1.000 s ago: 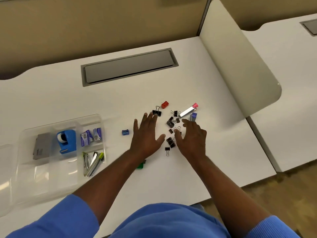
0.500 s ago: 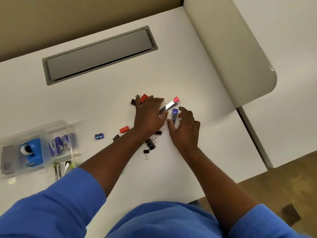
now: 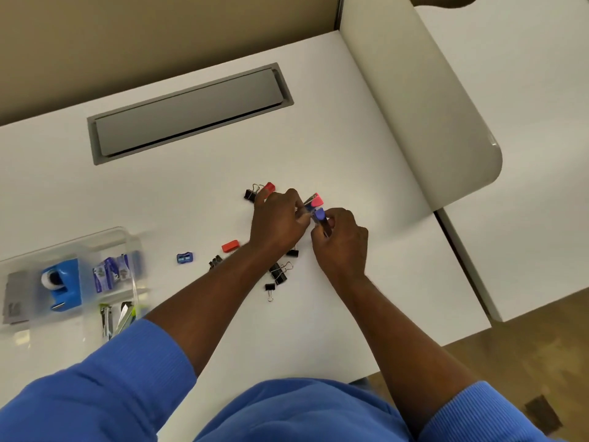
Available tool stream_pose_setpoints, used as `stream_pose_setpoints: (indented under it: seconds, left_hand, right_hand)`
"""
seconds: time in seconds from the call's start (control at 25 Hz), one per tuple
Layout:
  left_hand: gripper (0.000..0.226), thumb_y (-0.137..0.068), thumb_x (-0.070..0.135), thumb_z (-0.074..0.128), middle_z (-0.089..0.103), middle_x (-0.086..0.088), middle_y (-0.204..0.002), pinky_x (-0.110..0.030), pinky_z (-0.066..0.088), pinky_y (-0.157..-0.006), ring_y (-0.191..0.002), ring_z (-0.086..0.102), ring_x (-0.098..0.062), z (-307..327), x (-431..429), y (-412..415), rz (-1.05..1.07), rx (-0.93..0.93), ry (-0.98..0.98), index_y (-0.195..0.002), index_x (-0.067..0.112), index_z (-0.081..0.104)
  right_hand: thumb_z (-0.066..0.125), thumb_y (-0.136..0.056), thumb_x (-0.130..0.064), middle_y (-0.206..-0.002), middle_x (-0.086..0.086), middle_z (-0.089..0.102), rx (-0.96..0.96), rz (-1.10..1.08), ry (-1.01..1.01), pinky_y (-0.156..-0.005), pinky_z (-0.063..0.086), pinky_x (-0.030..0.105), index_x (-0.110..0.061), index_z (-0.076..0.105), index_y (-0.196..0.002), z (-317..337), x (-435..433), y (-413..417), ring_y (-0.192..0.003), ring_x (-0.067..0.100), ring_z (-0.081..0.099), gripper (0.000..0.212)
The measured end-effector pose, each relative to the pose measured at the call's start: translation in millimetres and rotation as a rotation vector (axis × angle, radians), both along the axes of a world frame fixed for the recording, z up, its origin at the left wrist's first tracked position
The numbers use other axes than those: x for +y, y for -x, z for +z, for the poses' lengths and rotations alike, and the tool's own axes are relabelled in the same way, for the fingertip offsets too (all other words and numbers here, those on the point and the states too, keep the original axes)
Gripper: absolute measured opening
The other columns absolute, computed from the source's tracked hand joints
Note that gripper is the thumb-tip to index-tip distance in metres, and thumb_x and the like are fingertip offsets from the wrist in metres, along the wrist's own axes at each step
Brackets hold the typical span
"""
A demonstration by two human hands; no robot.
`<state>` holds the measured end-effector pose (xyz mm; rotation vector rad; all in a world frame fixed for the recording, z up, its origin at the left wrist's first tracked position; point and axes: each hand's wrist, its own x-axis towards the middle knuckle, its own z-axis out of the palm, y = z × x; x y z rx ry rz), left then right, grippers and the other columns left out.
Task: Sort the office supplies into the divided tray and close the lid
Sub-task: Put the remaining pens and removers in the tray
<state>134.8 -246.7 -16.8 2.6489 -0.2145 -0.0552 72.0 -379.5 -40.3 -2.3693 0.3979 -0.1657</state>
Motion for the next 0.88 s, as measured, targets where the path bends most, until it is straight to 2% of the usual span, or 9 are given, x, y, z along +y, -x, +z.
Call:
stream_pose_setpoints:
  seconds: [0.08, 0.16, 0.32, 0.4, 0.56, 0.64, 0.76, 0.88]
  left_hand:
    - [0.015, -0.082, 0.034, 0.069, 0.054, 0.014, -0.065, -0.034, 0.034, -0.1, -0.073, 0.053, -0.011, 6, 10, 13, 0.064, -0.019, 0.063, -0.082, 0.023, 0.059]
    - [0.017, -0.079, 0.037, 0.071, 0.052, 0.017, -0.066, -0.032, 0.032, -0.092, -0.069, 0.044, -0.002, 13, 24, 26, 0.115, -0.009, 0.113, -0.079, 0.027, 0.058]
    - [0.022, -0.075, 0.042, 0.075, 0.062, 0.015, -0.074, -0.032, 0.032, -0.092, -0.078, 0.06, -0.008, 34, 61, 48, 0.178, -0.031, 0.121, -0.079, 0.03, 0.057]
    - [0.026, -0.075, 0.043, 0.078, 0.065, 0.016, -0.084, -0.033, 0.033, -0.093, -0.083, 0.061, -0.007, 41, 81, 59, 0.2, -0.047, 0.135, -0.09, 0.034, 0.058]
    - [0.052, -0.073, 0.049, 0.08, 0.059, 0.018, -0.092, -0.029, 0.028, -0.094, -0.087, 0.054, -0.005, 53, 130, 88, 0.28, -0.06, 0.21, -0.12, 0.036, 0.059]
    - [0.048, -0.075, 0.053, 0.078, 0.062, 0.016, -0.096, -0.032, 0.029, -0.094, -0.09, 0.056, -0.007, 58, 159, 106, 0.294, -0.078, 0.19, -0.118, 0.034, 0.063]
    - [0.035, -0.075, 0.049, 0.078, 0.066, 0.013, -0.093, -0.035, 0.032, -0.092, -0.091, 0.06, -0.011, 64, 200, 131, 0.351, -0.093, 0.185, -0.104, 0.032, 0.068]
    - [0.033, -0.077, 0.05, 0.077, 0.07, 0.012, -0.096, -0.038, 0.037, -0.091, -0.092, 0.061, -0.012, 67, 244, 159, 0.441, -0.117, 0.207, -0.104, 0.031, 0.07]
  right_hand:
    - [0.068, -0.085, -0.023, -0.097, -0.004, 0.064, -0.031, 0.018, -0.036, -0.077, 0.047, 0.034, -0.024, 0.055, -0.104, 7, 8, 8, -0.076, 0.02, 0.059, 0.023]
    - [0.071, -0.085, -0.022, -0.099, -0.006, 0.061, -0.067, 0.062, -0.026, -0.077, 0.046, 0.033, -0.024, 0.053, -0.103, 13, 19, 15, -0.077, 0.017, 0.06, 0.025]
    - [0.074, -0.086, -0.029, -0.105, -0.011, 0.053, -0.103, 0.149, 0.021, -0.08, 0.029, 0.024, -0.025, 0.054, -0.102, 28, 47, 28, -0.08, 0.011, 0.063, 0.026]
    - [0.074, -0.086, -0.033, -0.102, -0.013, 0.057, -0.108, 0.169, 0.014, -0.081, 0.026, 0.023, -0.027, 0.054, -0.099, 35, 62, 33, -0.082, 0.01, 0.063, 0.025]
    - [0.075, -0.085, -0.041, -0.087, -0.015, 0.064, -0.114, 0.173, 0.006, -0.082, 0.025, 0.024, -0.031, 0.055, -0.092, 49, 102, 44, -0.084, 0.009, 0.062, 0.024]
    - [0.073, -0.087, -0.043, -0.085, -0.015, 0.065, -0.142, 0.193, 0.005, -0.084, 0.029, 0.028, -0.031, 0.057, -0.093, 54, 128, 53, -0.083, 0.01, 0.063, 0.022]
    - [0.071, -0.089, -0.039, -0.081, -0.014, 0.065, -0.197, 0.234, -0.009, -0.085, 0.036, 0.035, -0.03, 0.056, -0.09, 60, 166, 67, -0.08, 0.012, 0.063, 0.018]
    - [0.068, -0.088, -0.034, -0.082, -0.013, 0.066, -0.214, 0.307, -0.015, -0.081, 0.034, 0.033, -0.03, 0.055, -0.091, 65, 209, 84, -0.08, 0.013, 0.064, 0.014]
